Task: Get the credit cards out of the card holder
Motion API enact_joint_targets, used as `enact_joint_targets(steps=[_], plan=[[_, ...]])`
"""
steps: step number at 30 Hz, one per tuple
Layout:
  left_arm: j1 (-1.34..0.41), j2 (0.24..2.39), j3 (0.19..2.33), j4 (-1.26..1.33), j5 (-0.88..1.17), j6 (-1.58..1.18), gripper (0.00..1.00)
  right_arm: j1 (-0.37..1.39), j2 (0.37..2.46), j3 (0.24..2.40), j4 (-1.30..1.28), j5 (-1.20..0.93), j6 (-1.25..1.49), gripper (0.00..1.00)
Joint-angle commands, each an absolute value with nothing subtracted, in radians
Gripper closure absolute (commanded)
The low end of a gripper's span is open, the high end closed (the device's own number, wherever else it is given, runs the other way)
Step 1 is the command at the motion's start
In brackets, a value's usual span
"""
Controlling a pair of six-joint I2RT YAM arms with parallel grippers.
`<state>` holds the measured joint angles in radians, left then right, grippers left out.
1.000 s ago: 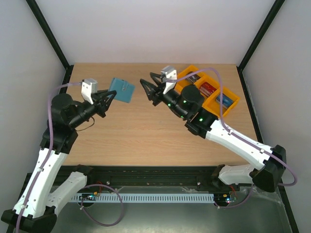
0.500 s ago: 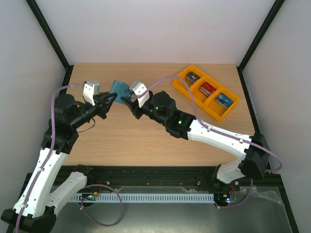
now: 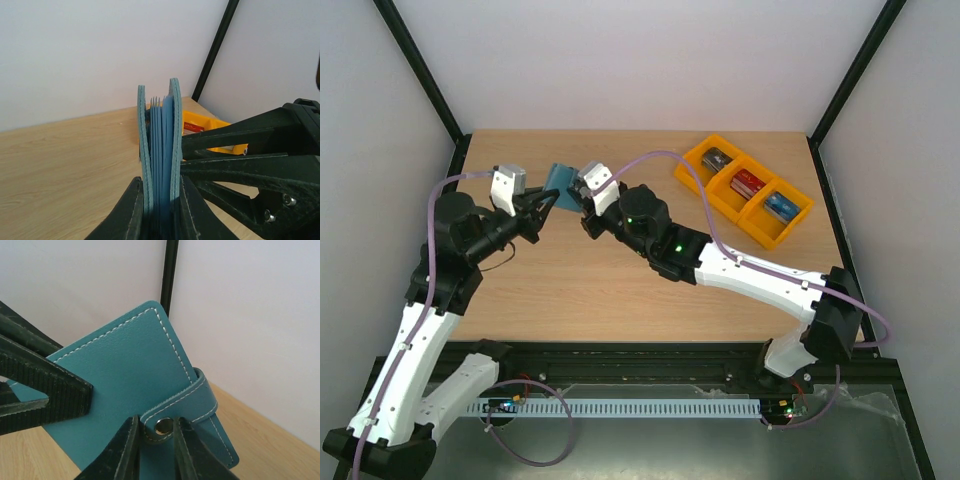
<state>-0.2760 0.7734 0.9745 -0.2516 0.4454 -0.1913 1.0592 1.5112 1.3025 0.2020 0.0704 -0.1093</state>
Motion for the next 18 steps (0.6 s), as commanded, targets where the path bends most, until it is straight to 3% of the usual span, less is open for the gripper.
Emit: enact_joint_targets(steps=[1,6,14,18], plan=[[-0.296,0.752,0.967,-0.218,0.575,-0.172,0.98,1.048,1.551,1.359,0.163,0.237,-0.099,0.84],[-0.299,0.746,0.957,-0.227,0.598,-0.163,0.98,1.049,1.573,1.398,0.116,0.351,-0.089,0.98],[-0.299,0.735,0.958,-0.320,0.602,-0.040,0.98,1.003,1.547,1.405,0.042,0.434,-0.073,0.98],[-0.299,0.734,0.960,-0.367,0.587,0.037,0.98,0.937,1.488,1.375,-0.040,0.241,-0.098,0.98]])
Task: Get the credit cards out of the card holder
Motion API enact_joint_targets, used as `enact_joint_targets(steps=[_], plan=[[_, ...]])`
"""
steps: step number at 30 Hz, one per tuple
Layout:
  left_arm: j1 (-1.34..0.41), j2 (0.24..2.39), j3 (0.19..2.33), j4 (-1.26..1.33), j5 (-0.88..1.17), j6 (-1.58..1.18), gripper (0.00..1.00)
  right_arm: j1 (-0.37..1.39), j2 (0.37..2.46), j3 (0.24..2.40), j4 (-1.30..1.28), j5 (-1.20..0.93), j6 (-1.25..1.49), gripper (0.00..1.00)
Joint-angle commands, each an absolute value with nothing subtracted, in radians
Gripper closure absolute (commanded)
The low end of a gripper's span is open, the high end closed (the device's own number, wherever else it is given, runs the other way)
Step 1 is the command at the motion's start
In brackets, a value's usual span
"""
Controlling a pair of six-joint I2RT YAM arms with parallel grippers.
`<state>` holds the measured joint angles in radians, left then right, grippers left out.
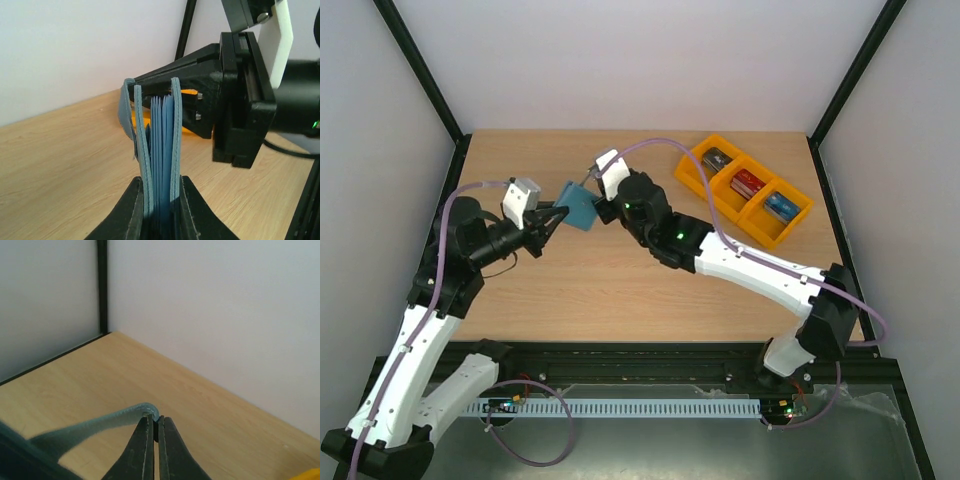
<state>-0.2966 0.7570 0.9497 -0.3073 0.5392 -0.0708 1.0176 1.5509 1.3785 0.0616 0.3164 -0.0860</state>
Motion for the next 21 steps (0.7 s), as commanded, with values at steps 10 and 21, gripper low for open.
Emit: enact_joint_targets(steps=[10,21], plan=[[-0.302,0.747,0.995,-0.590,0.753,0.409,0.98,0.886,1.210,1.270,-0.269,-0.471,-0.287,0.43],[-0.301,0.762,1.046,-0.684,0.810,0.475,0.98,0.877,1.130,1.274,-0.339,-0.658,-0.312,0.36]])
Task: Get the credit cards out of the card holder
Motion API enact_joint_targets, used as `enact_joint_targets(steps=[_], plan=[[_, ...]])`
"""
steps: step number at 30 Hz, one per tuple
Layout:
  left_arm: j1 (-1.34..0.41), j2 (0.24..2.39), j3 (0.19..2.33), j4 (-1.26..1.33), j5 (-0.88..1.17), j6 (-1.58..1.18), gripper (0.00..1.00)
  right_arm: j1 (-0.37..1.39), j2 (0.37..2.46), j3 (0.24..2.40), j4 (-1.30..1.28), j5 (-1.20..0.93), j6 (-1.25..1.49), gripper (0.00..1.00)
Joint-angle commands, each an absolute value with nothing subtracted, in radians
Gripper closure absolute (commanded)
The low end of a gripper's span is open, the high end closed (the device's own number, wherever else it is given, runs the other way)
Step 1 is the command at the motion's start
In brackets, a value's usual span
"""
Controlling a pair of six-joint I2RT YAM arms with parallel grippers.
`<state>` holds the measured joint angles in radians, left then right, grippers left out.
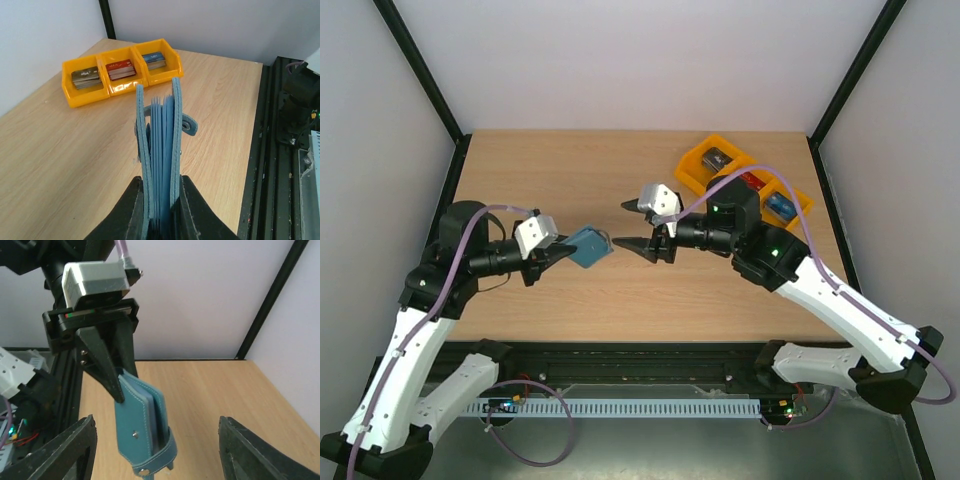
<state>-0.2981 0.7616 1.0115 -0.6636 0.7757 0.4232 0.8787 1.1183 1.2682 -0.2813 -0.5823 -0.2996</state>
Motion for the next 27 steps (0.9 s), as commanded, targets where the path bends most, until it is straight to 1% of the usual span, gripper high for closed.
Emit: enact_joint_targets(steps=[1,6,9,13,16,19,23,27], plan=[[-0.302,0.762,1.047,-0.685,0.806,0.481,0.98,0.877,1.139,1.278,-0.344,-0.660,-0.309,0.35],[-0.302,0.765,1.059,-0.715,0.835,0.543,0.98,0.877,1.184,1.313,-0.382,-0.663,-0.301,0.35],[-0.302,0.774,1.082,-0.770,0.864,0.632,0.98,0.877,1.209,1.318,-0.394,-0.670,-0.314,0.36],[-0.302,0.784,1.102,-0.834,0.872,0.733,0.98,0.877,1.258,1.351,-0.456,-0.747,-0.372,0.37],[-0.302,0.783,1.106,-0.883,0.906,0.813,0.98,0.877,1.280,1.388,-0.502,-0.777,-0.404,0.41],[-0.302,0.779,1.105,-0.913,0.930,0.864,0.98,0.877,1.270,1.368,-0.466,-0.755,-0.401,0.44],[-0.303,0.775,1.102,-0.915,0.941,0.889,0.98,0.877,1.293,1.358,-0.450,-0.740,-0.365,0.47],[-0.302,0.774,1.094,-0.875,0.944,0.849,0.98,0.878,1.332,1.374,-0.484,-0.814,-0.361,0.45]])
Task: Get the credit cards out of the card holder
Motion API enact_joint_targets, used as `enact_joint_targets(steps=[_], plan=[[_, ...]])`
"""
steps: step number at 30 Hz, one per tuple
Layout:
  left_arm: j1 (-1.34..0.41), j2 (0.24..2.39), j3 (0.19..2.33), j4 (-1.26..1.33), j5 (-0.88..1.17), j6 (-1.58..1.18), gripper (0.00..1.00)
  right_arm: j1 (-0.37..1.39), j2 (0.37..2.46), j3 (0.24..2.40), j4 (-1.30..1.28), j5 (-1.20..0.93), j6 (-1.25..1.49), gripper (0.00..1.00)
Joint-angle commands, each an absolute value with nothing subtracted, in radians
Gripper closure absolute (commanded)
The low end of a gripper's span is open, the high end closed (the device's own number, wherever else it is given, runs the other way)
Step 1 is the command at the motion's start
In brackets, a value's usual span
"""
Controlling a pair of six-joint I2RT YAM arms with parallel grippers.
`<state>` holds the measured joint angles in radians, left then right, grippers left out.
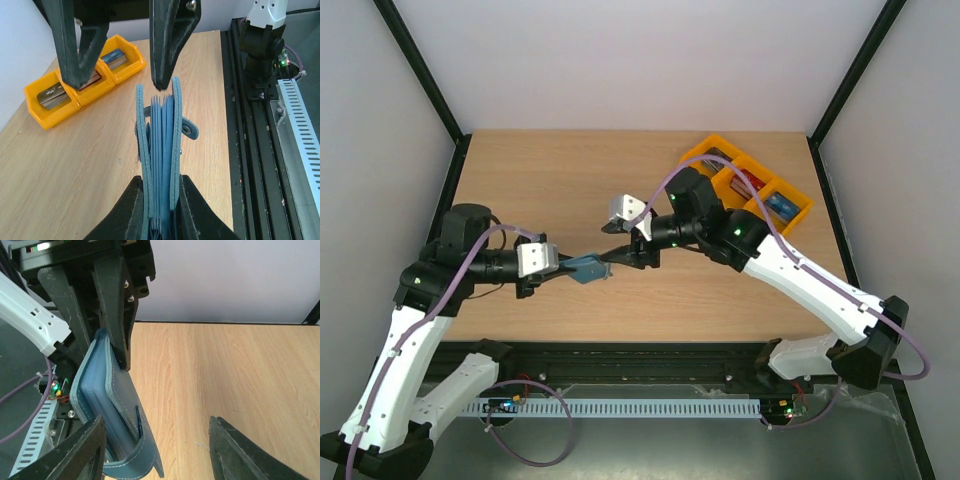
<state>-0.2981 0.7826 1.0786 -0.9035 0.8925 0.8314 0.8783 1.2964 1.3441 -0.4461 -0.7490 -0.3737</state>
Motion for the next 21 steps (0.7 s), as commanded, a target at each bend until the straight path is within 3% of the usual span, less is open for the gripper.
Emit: enact_joint_targets(steps=[1,16,18,20,21], plan=[[-0.303,0.773,1.095,-0.875,0.948,0.849,0.98,0.878,1.336,1.372,-0.486,-0.815,-0.357,0.45],[-0.302,0.759,1.083,-0.862,0.957,0.856,0.98,0.957,1.419,1.391,-0.511,-0.856,-0.358,0.36],[-0.303,0.756,1.085,-0.862,0.963,0.852,0.98,0.963,1.431,1.399,-0.505,-0.862,-0.350,0.43],[-0.302,0.750,1.084,-0.862,0.965,0.850,0.98,0.963,1.433,1.400,-0.485,-0.876,-0.337,0.58],[-0.302,0.747,1.083,-0.862,0.966,0.849,0.98,0.963,1.432,1.399,-0.474,-0.879,-0.327,0.71]])
